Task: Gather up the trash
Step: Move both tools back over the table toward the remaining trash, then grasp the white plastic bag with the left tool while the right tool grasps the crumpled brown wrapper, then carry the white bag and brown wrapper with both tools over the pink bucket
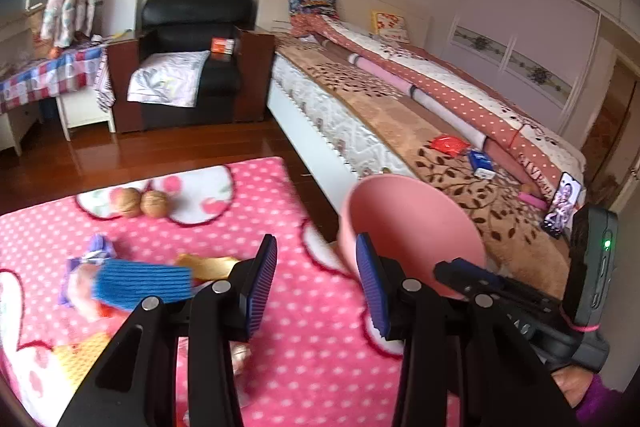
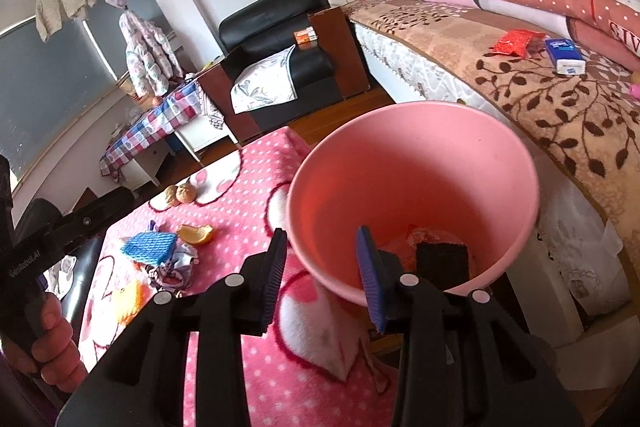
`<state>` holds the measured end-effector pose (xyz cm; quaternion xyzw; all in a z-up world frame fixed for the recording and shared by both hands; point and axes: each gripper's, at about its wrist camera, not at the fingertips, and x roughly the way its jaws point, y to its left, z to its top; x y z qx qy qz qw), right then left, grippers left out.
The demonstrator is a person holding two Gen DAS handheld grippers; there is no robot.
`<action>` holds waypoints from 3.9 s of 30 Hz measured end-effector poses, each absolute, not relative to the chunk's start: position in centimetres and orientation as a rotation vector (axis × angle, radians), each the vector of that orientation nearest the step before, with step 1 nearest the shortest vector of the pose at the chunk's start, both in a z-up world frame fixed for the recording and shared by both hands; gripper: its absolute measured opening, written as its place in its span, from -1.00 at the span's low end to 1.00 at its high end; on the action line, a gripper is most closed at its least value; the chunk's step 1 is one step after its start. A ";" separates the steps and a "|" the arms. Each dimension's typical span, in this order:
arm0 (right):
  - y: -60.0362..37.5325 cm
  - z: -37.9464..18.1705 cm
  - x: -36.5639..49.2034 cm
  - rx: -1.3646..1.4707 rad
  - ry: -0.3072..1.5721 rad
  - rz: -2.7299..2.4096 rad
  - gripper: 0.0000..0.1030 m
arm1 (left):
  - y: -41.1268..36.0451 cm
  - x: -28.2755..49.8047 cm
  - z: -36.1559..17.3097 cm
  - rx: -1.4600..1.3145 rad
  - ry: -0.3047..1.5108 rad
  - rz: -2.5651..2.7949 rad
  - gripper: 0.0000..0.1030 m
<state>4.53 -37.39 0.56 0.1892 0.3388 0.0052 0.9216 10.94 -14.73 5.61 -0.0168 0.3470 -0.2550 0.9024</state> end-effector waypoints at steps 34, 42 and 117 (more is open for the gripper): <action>-28.6 -0.2 5.6 0.273 0.777 0.174 -0.29 | 3.2 7.2 1.6 -0.092 0.786 -0.161 -0.21; -27.6 -0.8 5.9 0.253 0.801 0.186 -0.29 | 3.0 9.0 0.7 -0.094 0.780 -0.164 -0.21; -26.8 1.4 5.8 0.227 0.834 0.257 -0.70 | -0.6 9.1 4.6 -0.214 0.686 -0.346 -0.75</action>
